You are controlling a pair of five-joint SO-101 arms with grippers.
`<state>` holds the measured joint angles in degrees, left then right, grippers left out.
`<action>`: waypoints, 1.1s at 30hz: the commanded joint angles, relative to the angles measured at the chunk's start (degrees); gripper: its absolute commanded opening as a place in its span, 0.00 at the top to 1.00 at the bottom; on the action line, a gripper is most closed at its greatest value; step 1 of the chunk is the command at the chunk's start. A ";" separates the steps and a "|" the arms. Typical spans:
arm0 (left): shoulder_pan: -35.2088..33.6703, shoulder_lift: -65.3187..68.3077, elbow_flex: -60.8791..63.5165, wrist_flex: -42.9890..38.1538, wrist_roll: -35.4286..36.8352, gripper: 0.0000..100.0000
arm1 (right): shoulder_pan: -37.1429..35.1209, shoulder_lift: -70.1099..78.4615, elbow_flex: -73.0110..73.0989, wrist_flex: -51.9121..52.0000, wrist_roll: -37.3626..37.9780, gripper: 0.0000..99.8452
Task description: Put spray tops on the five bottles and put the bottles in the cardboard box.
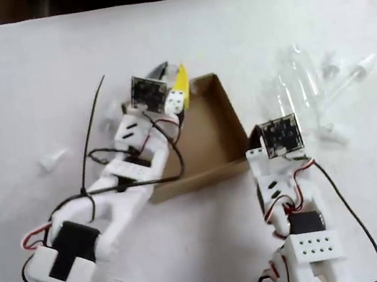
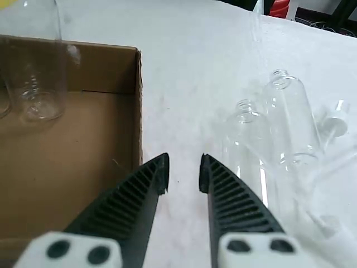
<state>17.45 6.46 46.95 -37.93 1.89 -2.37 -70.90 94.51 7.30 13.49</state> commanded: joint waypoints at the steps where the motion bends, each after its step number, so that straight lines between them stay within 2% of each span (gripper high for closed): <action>1: -0.92 0.92 -4.40 0.26 -0.35 0.98 | -0.66 -0.04 -0.88 -1.27 0.70 0.92; 8: -0.92 6.02 -5.89 0.00 -0.18 0.98 | -0.66 -0.04 -0.88 -1.27 0.70 0.92; 22: 0.13 6.02 -4.75 -0.09 -0.35 0.98 | -0.66 -0.04 -0.97 -1.27 0.70 0.92; 33: 0.57 -2.07 0.79 0.26 -0.35 0.98 | -0.66 -0.04 -1.05 -1.27 0.70 0.92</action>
<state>17.54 8.04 47.21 -37.93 1.80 -2.37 -70.90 94.51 7.30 13.49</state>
